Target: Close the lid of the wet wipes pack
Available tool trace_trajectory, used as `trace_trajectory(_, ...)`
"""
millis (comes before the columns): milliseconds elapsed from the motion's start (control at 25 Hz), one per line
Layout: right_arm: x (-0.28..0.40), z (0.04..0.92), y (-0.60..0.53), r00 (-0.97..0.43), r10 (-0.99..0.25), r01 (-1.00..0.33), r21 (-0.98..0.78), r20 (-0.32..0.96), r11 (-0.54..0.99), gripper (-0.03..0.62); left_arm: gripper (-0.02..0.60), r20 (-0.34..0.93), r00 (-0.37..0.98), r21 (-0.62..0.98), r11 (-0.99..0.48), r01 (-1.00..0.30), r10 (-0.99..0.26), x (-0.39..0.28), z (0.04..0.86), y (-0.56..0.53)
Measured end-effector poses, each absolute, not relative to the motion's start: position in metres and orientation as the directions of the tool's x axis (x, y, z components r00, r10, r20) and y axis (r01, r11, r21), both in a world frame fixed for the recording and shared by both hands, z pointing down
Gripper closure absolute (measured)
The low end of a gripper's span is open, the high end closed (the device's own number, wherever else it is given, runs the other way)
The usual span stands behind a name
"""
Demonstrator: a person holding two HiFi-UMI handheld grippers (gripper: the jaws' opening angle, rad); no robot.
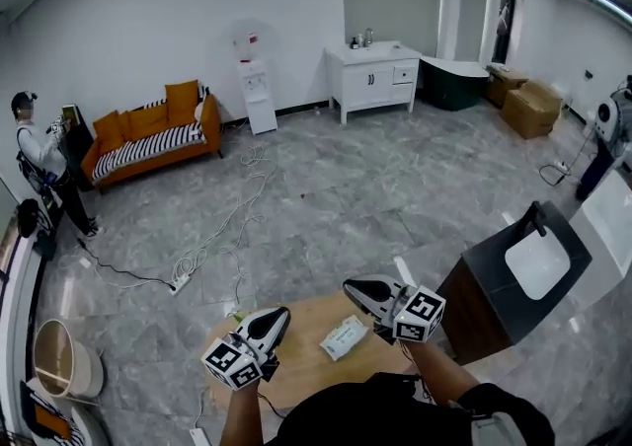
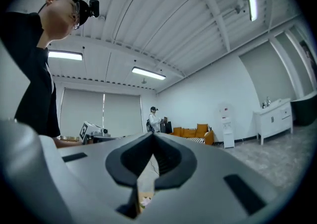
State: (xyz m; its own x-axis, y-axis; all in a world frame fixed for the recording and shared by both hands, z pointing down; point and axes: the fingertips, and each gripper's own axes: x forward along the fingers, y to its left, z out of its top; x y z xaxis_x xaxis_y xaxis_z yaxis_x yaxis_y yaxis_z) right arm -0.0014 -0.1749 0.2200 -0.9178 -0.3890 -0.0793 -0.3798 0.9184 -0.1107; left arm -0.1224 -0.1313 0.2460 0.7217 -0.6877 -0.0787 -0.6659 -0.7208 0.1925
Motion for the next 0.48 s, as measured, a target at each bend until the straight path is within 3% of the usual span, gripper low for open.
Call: trace_trajectory(480, 0.058, 0.21, -0.117, -0.905, -0.391, -0.384, -0.069, -0.169, 0.921, 0.582, 0.565, -0.097, 0.743, 0.14, -0.749, -0.648, -0.662, -0.061, 0.235, -0.081)
